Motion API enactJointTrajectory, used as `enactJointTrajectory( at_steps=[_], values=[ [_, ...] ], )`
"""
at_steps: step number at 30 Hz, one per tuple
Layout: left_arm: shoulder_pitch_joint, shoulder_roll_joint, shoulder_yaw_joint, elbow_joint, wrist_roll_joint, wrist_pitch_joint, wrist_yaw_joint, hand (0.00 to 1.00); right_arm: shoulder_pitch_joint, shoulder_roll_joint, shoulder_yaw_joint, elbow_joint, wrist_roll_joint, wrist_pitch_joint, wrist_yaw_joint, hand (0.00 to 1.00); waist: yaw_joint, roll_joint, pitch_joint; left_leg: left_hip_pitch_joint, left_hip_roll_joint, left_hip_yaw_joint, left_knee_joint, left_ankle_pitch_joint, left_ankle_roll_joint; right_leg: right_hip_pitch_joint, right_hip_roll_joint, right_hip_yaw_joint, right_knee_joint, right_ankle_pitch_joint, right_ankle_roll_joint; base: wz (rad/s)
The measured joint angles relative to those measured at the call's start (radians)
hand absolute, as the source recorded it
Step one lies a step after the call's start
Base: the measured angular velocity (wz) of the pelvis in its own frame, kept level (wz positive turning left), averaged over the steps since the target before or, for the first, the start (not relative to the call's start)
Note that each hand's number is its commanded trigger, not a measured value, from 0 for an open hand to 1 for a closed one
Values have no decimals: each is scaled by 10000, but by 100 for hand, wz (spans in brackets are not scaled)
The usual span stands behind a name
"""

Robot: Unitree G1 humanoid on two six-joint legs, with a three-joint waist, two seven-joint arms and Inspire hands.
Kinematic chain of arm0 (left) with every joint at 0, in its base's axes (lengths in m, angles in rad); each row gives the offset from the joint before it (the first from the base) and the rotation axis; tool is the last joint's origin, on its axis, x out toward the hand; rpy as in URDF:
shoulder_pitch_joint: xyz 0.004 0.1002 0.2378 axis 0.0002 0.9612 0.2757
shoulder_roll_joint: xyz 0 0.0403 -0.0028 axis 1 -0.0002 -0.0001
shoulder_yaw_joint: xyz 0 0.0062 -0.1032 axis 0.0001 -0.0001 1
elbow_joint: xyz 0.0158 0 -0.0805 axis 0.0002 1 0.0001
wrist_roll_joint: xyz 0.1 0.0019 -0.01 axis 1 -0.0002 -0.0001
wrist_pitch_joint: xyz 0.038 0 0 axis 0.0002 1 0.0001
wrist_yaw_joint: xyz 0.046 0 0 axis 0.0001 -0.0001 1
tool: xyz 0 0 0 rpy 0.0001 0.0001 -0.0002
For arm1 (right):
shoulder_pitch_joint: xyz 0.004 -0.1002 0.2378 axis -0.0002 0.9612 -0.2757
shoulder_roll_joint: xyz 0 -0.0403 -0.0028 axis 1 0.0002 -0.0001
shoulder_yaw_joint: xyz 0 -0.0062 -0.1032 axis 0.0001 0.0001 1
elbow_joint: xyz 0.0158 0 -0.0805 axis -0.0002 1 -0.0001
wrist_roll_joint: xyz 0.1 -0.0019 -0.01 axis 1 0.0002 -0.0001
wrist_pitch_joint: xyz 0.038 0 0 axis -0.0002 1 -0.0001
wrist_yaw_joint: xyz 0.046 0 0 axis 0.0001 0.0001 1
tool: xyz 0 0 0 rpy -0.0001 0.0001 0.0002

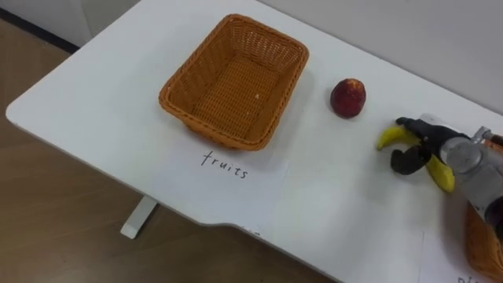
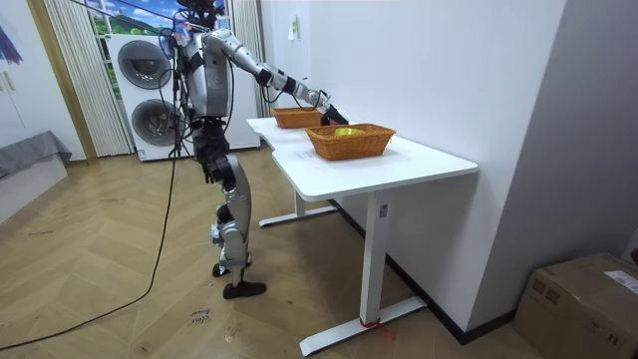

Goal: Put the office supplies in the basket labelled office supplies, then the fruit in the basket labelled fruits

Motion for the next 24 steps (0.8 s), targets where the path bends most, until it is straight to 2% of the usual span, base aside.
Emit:
enactJointTrajectory(
  at_steps=[11, 12, 13, 14, 19, 24],
  values=[
    [23, 13, -1, 4, 3, -3, -130, 0, -60, -26, 2, -3, -8, 113, 151, 0, 20, -46, 25, -24, -1, -42, -5, 6, -5, -4, 3, -48, -3, 9, 0, 0],
    [18, 13, -1, 4, 3, -3, -130, 0, -60, -26, 2, -2, -9, 114, 152, 53, 17, -46, 25, -23, -1, -42, -5, 6, -5, -3, 3, -48, -3, 9, 0, 0],
    [18, 14, 3, 4, 6, -3, -130, 0, -60, -26, 2, -2, -9, 114, 152, 65, 15, -48, 24, -22, -1, -42, -5, 6, -5, -4, 2, -48, -4, 9, 0, 0],
    [17, 15, 3, 4, 8, -3, -130, 0, -60, -26, 1, -2, -10, 114, 152, 100, 15, -49, 24, -20, -1, -42, -5, 6, -5, -5, 3, -47, -4, 9, 0, 0],
    [29, 17, 3, 10, 10, -10, -128, 0, -154, -39, -33, -39, -429, 166, -10, 100, 17, -62, 15, -12, -1, -42, -16, 7, -7, -2, 6, -48, -11, 9, 0, 0],
    [40, 20, 0, 13, 12, -38, -129, 0, -383, -235, -24, -66, -923, 286, -147, 100, 35, -110, 14, 5, 9, -63, -22, 13, -14, 14, 23, -85, -36, 9, 0, 0]
  ],
)
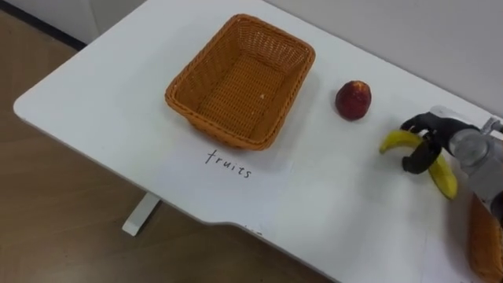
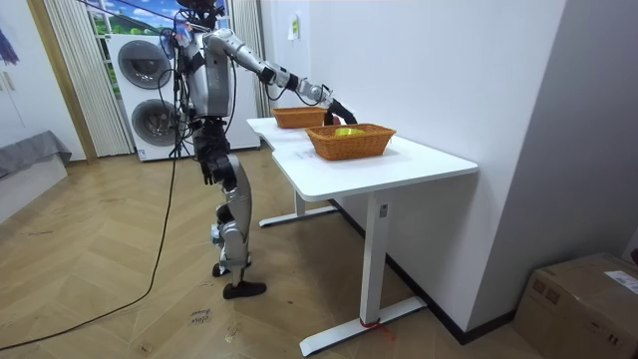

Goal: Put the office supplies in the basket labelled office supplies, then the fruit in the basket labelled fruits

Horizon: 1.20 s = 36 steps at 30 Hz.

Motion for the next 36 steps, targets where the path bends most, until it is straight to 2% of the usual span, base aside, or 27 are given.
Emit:
enactJointTrajectory(
  at_steps=[5, 10, 13, 15, 19, 28, 36],
  values=[
    [-40, 40, 1, -23, 21, -179, 1, 0, 4, -30, 30, -161, -158, 23, 122, 100, 3, -53, 19, -7, 0, 20, -77, -2, 3, -57, 3, 56, -8, 0, 0, -2],
    [-132, 176, 3, -8, 37, -186, -60, 0, 2, -94, 412, -404, -63, 91, 295, 100, 31, -95, 24, 1, 21, 38, -132, 2, -4, -71, 25, 22, -17, -1, 1, -2],
    [-68, 217, 5, 14, 28, -176, -62, 0, 26, -96, 579, -620, 111, 189, 411, 100, 86, -143, 53, 144, 21, 62, -227, 1, 0, -7, 25, 51, -15, -1, 2, -8],
    [-83, 298, 5, 14, 28, -174, -55, 0, 26, -95, 716, -754, 158, 326, 611, 100, 91, -234, 45, 150, 20, 57, -250, 3, 1, -6, 28, 39, -22, -1, 2, 0],
    [-89, 311, 5, 14, 11, -147, -3, 0, 53, -95, 758, -979, 168, 479, 822, 100, 137, -262, 31, 184, 6, 48, -237, 3, 4, 1, 12, 30, -20, -1, 2, 0],
    [-18, 314, 27, 30, -3, -130, -8, 0, 344, -95, 747, -2106, 117, 343, 1262, 100, 108, -271, 23, 280, 8, 135, -219, 12, -4, 64, 12, 163, 4, -2, 4, -3],
    [529, 295, 318, -27, -4, -373, 45, 0, 546, -96, 558, -4627, 126, 149, 1397, 100, -420, -291, -54, 546, 4, 159, -258, 26, 7, 318, 4, 208, -29, -2, 4, 0]
  ],
)
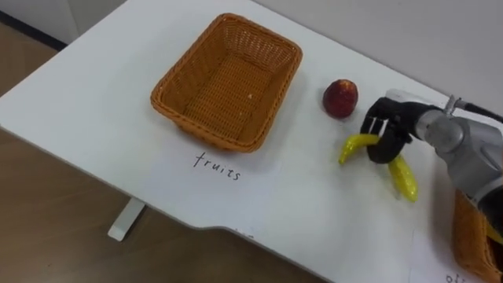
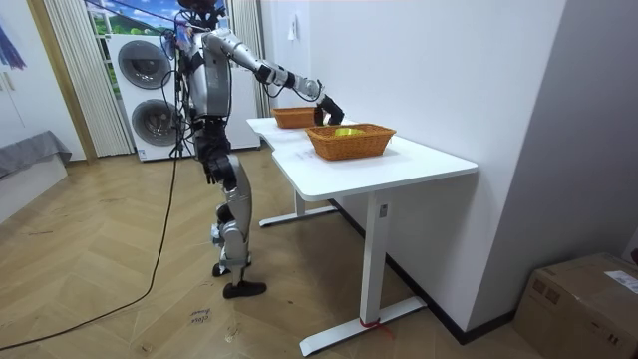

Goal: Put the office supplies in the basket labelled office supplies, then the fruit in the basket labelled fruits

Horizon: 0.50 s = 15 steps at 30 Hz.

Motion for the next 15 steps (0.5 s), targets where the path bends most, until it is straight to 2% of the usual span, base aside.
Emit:
enactJointTrajectory(
  at_steps=[1, 5, 8, 11, 15],
  values=[
    [36, -7, 105, -5, 1, -1, 0, 0, 3, 0, -92, -125, 0, -35, 0, 100, -29, 5, -11, 31, 0, -1, -6, 0, 0, 38, 0, -1, -14, 0, 0, 0],
    [226, -14, 379, -29, -52, -3, 51, 0, 4, -86, -508, -1298, -2, -67, -1, 100, -201, 102, -159, 206, -8, -26, -40, 0, 0, 258, 6, -16, -120, 0, 1, 3],
    [313, -92, 440, -31, 14, -4, 51, 0, 87, -165, -680, -1957, 5, -160, -27, 100, -202, 219, -129, 494, -7, -23, -129, 5, -8, 513, 21, 35, -130, -5, 8, 0],
    [494, -210, 701, -204, 10, -9, 69, 0, 201, -259, -723, -2552, 163, -154, -20, 100, -192, 181, -184, 524, -7, -27, -164, 6, -12, 552, 27, 67, -122, -7, 12, 0],
    [694, -317, 697, -260, 33, 8, 201, 0, 293, -432, -724, -3114, 384, -83, 66, 100, -198, 180, -181, 750, -20, -40, -199, 2, -10, 777, 26, 123, -124, -9, 15, 0]
  ],
)
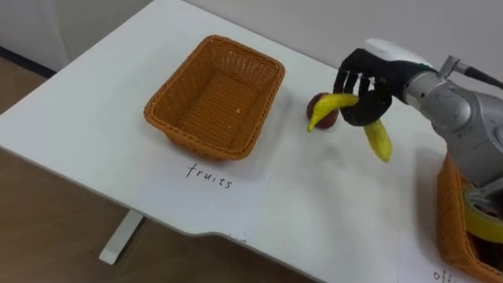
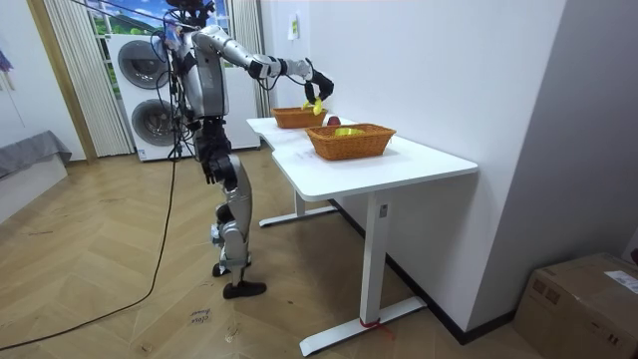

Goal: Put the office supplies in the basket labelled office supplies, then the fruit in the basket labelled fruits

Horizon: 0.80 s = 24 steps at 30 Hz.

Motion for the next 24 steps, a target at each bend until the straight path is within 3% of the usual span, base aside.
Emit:
enactJointTrajectory(
  at_steps=[11, 22, 24],
  values=[
    [557, -18, -3, -326, -7, 170, 70, 0, -4, -54, -14, -889, -10, 48, 88, 100, -116, 22, 14, 220, -11, -61, -1, 3, -5, 239, 8, 152, 1, -13, 20, 1],
    [679, -107, -5, -392, -15, 192, 78, 0, 0, -8, -12, -2136, -50, 23, 105, 100, 49, -11, 50, 466, -17, -115, -252, 94, -32, 390, 8, 117, 1, -30, 46, 1],
    [674, -170, -22, -313, 54, 189, 194, 0, 37, 95, -3, -2457, -281, 53, 99, 100, 209, -42, 65, 461, -17, -132, -254, 92, -36, 388, 13, 112, 0, -37, 56, 2]
  ],
)
